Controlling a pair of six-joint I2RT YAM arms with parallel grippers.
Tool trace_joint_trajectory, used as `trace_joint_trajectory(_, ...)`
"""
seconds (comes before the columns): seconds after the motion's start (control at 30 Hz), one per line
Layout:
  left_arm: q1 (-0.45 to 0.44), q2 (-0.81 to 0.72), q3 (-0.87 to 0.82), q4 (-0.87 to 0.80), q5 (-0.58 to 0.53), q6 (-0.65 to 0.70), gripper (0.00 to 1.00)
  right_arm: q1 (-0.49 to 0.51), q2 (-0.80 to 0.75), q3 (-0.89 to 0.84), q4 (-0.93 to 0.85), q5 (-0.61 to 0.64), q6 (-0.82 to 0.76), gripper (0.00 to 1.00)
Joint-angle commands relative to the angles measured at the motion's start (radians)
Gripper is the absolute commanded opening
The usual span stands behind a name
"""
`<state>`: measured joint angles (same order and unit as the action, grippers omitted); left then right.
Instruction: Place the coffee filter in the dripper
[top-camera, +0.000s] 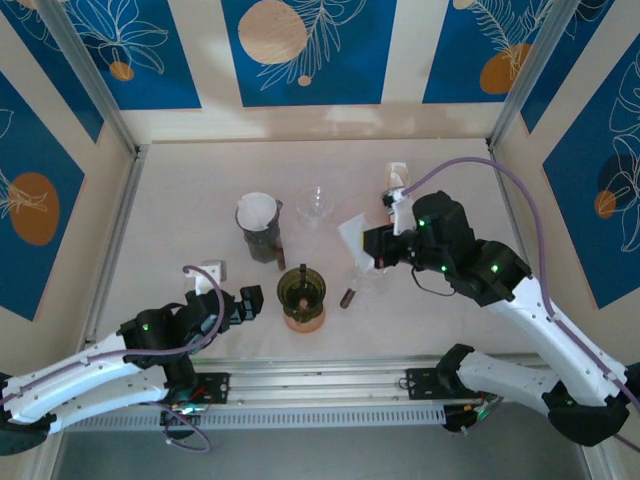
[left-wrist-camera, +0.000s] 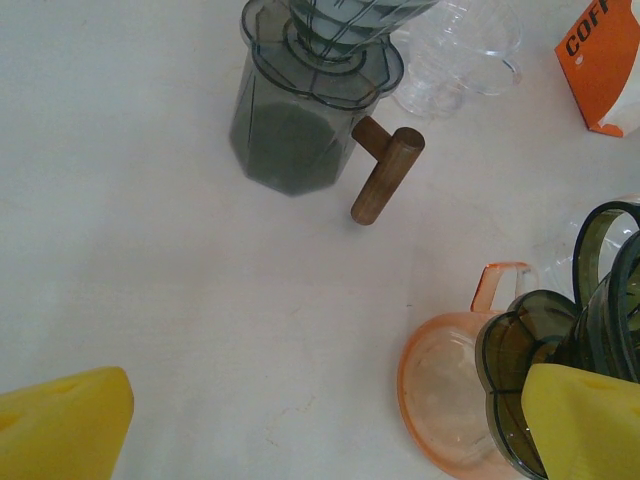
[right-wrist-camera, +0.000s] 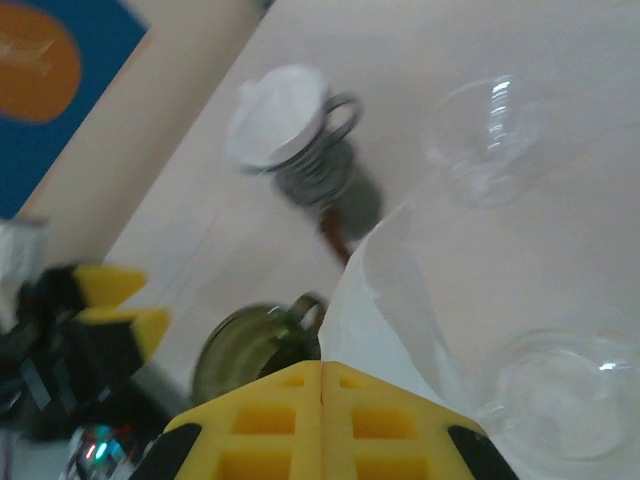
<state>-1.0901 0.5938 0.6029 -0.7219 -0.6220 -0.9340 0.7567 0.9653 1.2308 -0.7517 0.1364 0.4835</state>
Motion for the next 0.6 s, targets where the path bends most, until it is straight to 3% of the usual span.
trace_joint_trajectory(0.0,0.009,-0.005,0.023,-0.013,0.004,0.009,1.0,0.085,0.037,0.064,-0.117,-0.07,-0.022,0.0)
trace_joint_trajectory(0.27,0.009,-0.006,0.014,0.001,0.01,0.008,1.0,0.196,0.152,0.134,-0.196,-0.052,0.019,0.0)
trace_joint_trajectory(0.57,0.009,-0.012,0.032,0.005,0.033,0.036,1.0,0.217,0.3,0.247,-0.256,-0.07,-0.008,0.0)
